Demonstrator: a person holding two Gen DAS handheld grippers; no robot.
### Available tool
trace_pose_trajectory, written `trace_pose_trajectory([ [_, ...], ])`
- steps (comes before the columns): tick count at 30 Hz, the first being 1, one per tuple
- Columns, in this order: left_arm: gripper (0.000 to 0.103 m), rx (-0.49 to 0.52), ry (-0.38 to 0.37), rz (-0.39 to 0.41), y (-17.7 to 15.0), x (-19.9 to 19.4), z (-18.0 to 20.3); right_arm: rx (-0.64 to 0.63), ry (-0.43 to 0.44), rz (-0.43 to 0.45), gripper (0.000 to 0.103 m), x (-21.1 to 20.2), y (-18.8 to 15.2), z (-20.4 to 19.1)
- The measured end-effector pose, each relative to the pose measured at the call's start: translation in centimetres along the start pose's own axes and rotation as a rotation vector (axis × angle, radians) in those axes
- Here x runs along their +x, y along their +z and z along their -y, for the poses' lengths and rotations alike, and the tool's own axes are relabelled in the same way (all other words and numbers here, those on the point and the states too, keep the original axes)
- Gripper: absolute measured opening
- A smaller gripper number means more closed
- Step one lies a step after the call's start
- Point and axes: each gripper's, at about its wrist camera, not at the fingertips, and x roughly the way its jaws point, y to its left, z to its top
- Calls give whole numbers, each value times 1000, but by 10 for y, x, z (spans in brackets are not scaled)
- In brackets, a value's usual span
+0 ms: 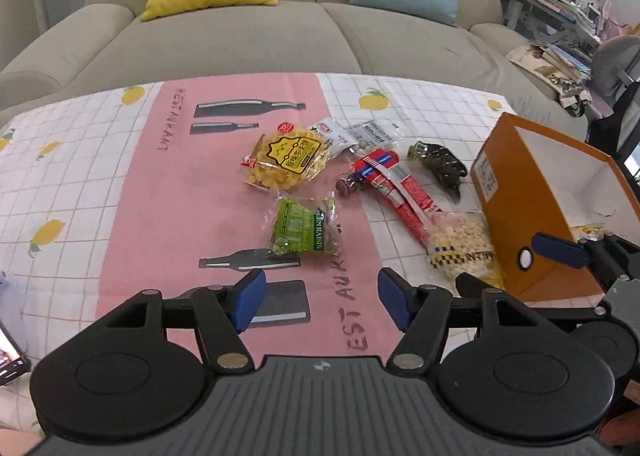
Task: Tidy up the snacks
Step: 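Withdraw both tools from the box back over the snack pile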
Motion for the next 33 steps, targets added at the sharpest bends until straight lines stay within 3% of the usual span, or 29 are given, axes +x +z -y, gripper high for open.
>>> trace_pose_trajectory([
  [9, 77, -3, -4, -26, 11, 46, -5, 1, -77, -85, 78, 58, 5, 0],
  [11, 82, -17, 10, -36, 15, 58, -6, 2, -88, -99, 78, 69, 7, -1],
  [25, 82, -41, 124, -70, 36, 118, -7, 38, -106, -186, 78, 110, 4, 8],
  [28, 72, -48, 96, -74, 37, 121, -9, 28, -113, -184, 77, 113, 2, 5],
  [31, 53, -44, 80, -68, 35, 117, -9, 6, -140, -169, 62, 112, 0, 2],
  [33, 44, -24, 101, -71, 34, 114, -6, -27, -153, -154, 57, 110, -2, -2],
])
